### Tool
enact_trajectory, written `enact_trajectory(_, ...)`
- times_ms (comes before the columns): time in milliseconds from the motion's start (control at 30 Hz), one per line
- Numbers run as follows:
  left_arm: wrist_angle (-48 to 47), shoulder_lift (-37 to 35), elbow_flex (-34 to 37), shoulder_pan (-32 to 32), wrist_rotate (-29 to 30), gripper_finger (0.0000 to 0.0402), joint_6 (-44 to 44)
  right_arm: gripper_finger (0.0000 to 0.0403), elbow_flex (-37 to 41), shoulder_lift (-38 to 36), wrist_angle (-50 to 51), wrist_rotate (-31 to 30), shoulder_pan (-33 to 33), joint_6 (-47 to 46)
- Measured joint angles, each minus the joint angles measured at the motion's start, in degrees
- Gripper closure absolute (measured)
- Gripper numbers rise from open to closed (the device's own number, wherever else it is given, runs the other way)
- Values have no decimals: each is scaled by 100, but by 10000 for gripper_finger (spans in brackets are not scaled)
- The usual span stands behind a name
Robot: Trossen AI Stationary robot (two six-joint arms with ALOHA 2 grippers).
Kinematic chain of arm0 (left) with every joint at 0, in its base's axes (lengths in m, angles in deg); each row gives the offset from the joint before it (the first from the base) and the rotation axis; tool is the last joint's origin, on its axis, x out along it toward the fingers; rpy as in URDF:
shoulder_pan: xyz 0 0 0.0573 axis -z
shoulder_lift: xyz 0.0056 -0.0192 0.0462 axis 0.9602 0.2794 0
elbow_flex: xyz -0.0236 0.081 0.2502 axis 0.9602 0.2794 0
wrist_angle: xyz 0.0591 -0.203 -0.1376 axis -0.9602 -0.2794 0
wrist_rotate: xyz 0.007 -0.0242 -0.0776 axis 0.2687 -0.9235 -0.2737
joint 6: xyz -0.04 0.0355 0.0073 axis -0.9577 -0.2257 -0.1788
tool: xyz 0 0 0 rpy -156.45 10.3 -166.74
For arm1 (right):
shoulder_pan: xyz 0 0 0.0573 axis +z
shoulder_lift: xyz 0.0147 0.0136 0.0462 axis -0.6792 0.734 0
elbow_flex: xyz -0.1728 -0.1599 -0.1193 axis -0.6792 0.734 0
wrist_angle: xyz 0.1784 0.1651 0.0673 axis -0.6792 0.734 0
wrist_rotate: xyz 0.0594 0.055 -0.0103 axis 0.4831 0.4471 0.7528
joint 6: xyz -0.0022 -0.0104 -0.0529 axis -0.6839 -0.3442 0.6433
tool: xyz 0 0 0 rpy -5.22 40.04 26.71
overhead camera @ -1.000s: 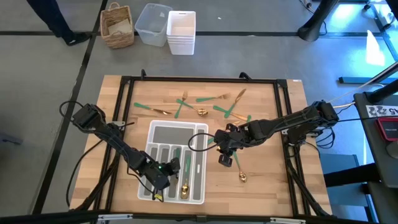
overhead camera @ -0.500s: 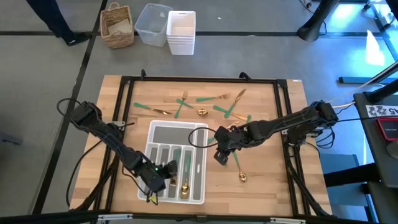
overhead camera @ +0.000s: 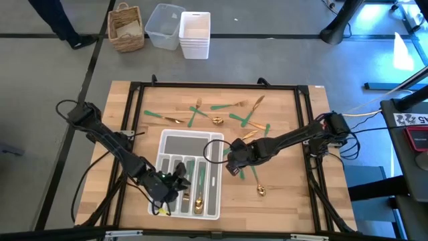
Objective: Sort silverware
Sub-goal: Put the fork in the silverware tray
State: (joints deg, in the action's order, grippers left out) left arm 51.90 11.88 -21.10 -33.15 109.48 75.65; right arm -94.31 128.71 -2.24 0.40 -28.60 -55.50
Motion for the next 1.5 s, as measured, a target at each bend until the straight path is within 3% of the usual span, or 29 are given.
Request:
enact_trajectory(500, -806, -889, -4, -12, 120, 295, -991, 315, 0, 613, 111, 460, -295, -230)
enact_trajectory(767, -906, -890, -7, -12, 139, 295, -1168, 315, 0, 613, 411, 497, -295, -405)
enact_trajectory(1500, -927, -888, -9, -6, 149, 295, -1192, 320, 326, 700, -51, 441, -291, -501)
